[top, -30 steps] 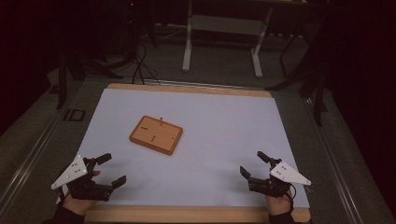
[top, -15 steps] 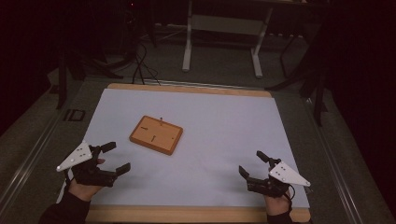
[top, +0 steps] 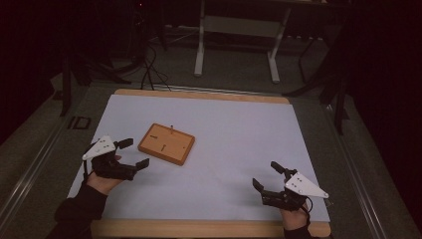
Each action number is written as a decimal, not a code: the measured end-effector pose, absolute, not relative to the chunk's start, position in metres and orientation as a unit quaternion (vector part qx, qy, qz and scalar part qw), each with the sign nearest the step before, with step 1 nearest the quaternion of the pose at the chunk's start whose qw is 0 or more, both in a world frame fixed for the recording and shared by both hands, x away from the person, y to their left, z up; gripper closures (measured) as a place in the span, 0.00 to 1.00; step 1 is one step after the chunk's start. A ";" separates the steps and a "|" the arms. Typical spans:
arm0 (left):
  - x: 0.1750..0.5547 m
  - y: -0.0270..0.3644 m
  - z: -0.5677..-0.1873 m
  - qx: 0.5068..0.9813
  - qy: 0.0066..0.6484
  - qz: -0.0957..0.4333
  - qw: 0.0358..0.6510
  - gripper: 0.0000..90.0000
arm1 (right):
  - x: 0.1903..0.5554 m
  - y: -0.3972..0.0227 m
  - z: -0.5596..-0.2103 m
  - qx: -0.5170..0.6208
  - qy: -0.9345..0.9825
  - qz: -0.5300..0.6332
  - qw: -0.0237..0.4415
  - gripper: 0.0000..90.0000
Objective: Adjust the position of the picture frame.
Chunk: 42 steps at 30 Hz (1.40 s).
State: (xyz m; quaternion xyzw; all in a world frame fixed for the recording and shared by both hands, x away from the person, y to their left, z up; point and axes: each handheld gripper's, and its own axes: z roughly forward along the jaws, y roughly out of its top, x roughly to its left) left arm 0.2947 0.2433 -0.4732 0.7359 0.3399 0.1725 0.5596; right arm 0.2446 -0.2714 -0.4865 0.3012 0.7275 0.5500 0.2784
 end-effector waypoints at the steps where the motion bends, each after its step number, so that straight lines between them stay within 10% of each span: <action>1: 0.298 0.242 -0.474 0.736 0.341 0.171 0.559 0.01 | 0.245 -0.272 -0.487 0.302 0.726 0.552 0.278 0.16; 22: 0.359 0.212 -0.497 0.750 0.360 0.175 0.527 0.06 | 0.246 -0.270 -0.489 0.299 0.729 0.555 0.266 0.15; 42: 0.410 0.193 -0.521 0.766 0.393 0.189 0.472 0.34 | 0.246 -0.270 -0.491 0.295 0.735 0.553 0.257 0.16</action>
